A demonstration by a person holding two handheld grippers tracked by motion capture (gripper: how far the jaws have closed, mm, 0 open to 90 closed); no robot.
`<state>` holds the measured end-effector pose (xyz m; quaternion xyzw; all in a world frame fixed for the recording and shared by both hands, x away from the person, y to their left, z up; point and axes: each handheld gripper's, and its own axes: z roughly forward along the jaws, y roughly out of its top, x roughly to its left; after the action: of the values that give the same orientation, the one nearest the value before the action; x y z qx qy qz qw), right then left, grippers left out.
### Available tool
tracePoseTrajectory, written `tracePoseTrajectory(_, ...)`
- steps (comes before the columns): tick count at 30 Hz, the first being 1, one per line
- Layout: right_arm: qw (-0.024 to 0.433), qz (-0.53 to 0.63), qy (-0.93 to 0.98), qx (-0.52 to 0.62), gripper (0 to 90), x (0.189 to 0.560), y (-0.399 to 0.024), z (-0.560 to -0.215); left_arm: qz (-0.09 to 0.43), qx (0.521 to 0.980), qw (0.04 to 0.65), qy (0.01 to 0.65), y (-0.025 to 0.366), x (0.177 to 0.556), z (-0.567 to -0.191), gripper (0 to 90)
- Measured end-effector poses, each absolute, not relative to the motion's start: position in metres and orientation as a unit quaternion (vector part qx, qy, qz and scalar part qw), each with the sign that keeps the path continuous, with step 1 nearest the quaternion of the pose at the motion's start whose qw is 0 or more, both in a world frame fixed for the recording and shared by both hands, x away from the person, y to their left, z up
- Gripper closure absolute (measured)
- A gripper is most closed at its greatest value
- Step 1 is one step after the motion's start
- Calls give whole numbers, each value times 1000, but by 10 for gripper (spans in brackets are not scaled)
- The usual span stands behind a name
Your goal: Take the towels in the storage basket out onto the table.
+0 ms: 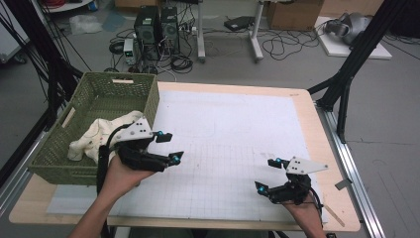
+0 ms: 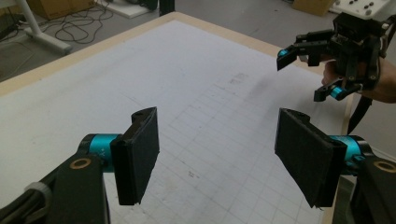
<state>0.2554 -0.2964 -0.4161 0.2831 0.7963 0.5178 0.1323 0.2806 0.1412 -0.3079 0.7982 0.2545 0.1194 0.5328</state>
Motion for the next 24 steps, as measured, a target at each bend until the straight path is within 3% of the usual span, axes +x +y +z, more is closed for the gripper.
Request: tracePoseTrajectory(24, 142, 487, 815, 279, 73, 256, -296, -421, 121, 791, 531, 280, 186, 308, -280, 327)
